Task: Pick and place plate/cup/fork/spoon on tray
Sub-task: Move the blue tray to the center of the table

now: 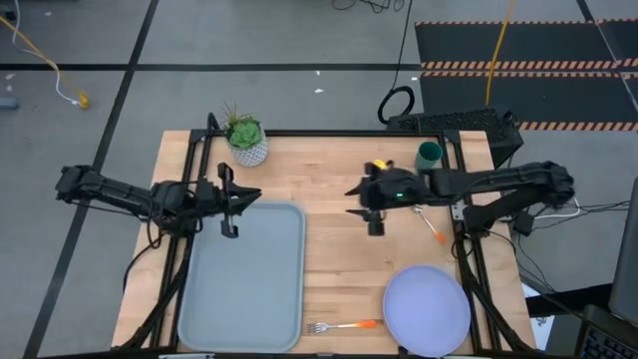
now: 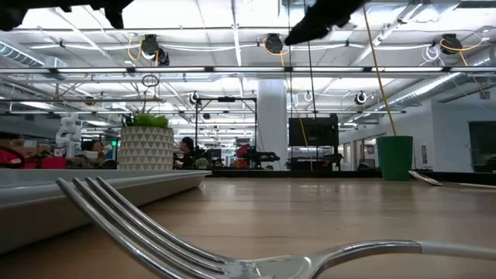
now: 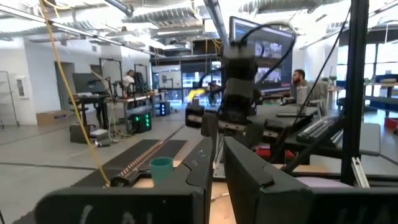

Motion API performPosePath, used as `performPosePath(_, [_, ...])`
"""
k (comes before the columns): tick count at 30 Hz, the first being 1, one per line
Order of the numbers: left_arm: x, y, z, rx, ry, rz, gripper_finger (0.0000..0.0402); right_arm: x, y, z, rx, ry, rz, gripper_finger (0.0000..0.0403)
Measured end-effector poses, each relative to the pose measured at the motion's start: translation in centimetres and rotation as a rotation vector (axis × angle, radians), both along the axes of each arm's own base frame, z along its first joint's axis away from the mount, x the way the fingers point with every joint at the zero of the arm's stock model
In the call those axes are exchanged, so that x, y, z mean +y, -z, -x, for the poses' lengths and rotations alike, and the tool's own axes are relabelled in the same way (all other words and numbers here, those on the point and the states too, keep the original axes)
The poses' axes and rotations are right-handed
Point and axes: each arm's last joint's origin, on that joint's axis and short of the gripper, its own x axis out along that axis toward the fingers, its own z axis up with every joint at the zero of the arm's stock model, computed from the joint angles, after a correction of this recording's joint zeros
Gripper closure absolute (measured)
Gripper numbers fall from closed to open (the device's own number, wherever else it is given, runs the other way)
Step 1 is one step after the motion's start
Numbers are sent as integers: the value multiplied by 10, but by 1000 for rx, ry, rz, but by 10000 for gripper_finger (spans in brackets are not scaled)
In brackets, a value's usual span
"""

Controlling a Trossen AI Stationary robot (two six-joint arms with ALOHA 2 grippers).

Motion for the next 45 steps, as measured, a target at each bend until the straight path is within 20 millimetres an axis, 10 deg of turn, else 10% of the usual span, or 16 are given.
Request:
performPosePath(8, [0, -2, -1, -2, -2, -1, 360, 4, -15, -60, 172, -110, 6, 209])
performPosePath(18, [-11, -2, 5, 16, 49, -109, 360, 9, 12, -109, 436, -299, 130, 209])
performPosePath(45, [-20, 1, 14, 83, 21, -166, 360, 68, 119, -154, 507, -1038, 844, 209])
